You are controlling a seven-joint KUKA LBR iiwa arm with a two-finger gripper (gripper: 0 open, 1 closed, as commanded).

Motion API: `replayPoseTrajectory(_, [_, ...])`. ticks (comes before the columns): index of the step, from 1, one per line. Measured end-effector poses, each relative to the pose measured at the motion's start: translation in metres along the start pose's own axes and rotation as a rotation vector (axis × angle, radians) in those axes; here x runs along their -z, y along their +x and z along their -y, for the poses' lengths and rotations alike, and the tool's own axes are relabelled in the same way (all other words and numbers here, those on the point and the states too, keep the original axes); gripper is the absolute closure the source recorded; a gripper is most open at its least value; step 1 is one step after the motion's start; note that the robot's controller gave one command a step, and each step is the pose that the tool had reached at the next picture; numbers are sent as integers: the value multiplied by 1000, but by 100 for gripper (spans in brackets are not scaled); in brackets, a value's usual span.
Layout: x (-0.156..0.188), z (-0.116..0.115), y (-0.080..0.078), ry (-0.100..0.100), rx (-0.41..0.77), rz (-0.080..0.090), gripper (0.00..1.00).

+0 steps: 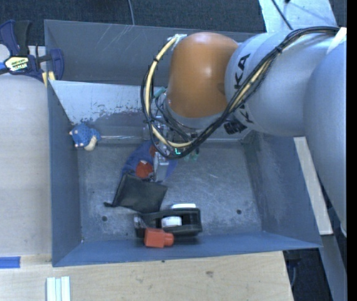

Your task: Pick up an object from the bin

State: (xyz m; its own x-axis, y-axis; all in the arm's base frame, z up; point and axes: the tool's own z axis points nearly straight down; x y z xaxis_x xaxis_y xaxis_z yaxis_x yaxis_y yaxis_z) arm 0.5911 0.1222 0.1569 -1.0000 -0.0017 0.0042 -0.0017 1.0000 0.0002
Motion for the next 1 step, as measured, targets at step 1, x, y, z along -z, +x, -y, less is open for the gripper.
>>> replayPoseTrajectory(1, [-85, 15, 18, -1, 193, 19, 0])
